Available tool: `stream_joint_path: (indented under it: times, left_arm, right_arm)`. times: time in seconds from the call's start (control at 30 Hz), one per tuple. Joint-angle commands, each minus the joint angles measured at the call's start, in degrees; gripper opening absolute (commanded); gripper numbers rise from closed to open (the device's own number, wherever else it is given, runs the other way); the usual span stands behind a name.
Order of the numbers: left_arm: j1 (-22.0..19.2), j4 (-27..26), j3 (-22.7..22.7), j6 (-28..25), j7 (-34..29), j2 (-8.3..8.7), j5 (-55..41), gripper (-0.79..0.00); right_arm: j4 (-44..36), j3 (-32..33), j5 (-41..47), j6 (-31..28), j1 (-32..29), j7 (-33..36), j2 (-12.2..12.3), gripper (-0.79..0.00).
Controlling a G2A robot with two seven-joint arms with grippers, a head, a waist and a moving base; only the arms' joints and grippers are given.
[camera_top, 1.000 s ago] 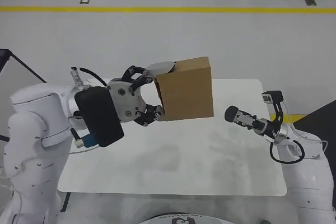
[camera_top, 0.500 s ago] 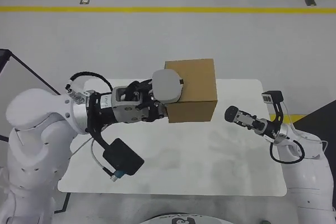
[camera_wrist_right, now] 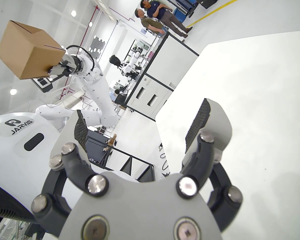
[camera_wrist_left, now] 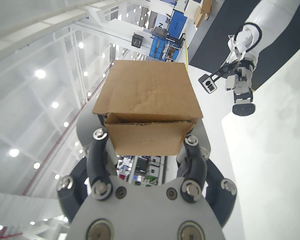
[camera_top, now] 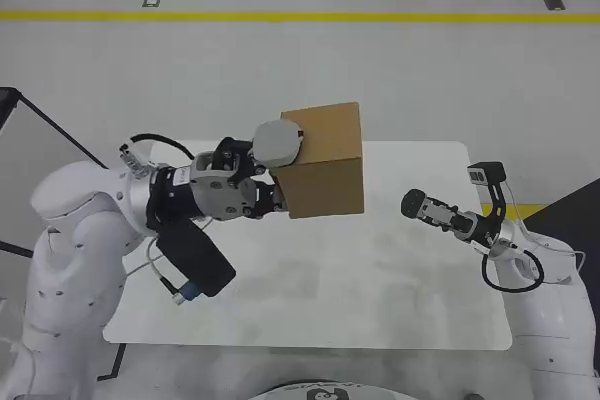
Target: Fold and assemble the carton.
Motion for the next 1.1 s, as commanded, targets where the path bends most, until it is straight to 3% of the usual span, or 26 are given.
stream_joint_path:
  times: [0.0, 0.27, 0.53, 0.7, 0.93, 1.07]
  left_arm:
    - [0.62, 1.20, 0.03, -0.49, -2.87, -0.24, -8.60, -0.785]
    - [1.49, 3.99, 1.54, -6.05, -18.18, -0.55, -32.28, -0.785]
    - [1.62, 4.06, 1.56, -5.91, -18.53, -0.55, -32.23, -0.785]
    - [1.78, 3.95, 3.38, -6.93, -28.57, -0.46, -41.50, -0.785]
    - [0.37, 4.60, 5.89, 0.22, -48.90, -0.06, -69.11, -0.785]
    - [-0.06, 4.43, 5.31, 5.16, -53.74, 0.14, -80.19, -0.785]
  right_arm:
    - [0.00, 0.00, 0.00, 0.00, 0.00, 0.00, 0.00, 0.000]
    - [0.00, 0.00, 0.00, 0.00, 0.00, 0.00, 0.00, 0.000]
    - [0.00, 0.00, 0.00, 0.00, 0.00, 0.00, 0.00, 0.000]
    - [0.00, 0.00, 0.00, 0.00, 0.00, 0.00, 0.00, 0.000]
    - [0.00, 0.00, 0.00, 0.00, 0.00, 0.00, 0.00, 0.000]
    - [0.00, 0.00, 0.00, 0.00, 0.00, 0.00, 0.00, 0.000]
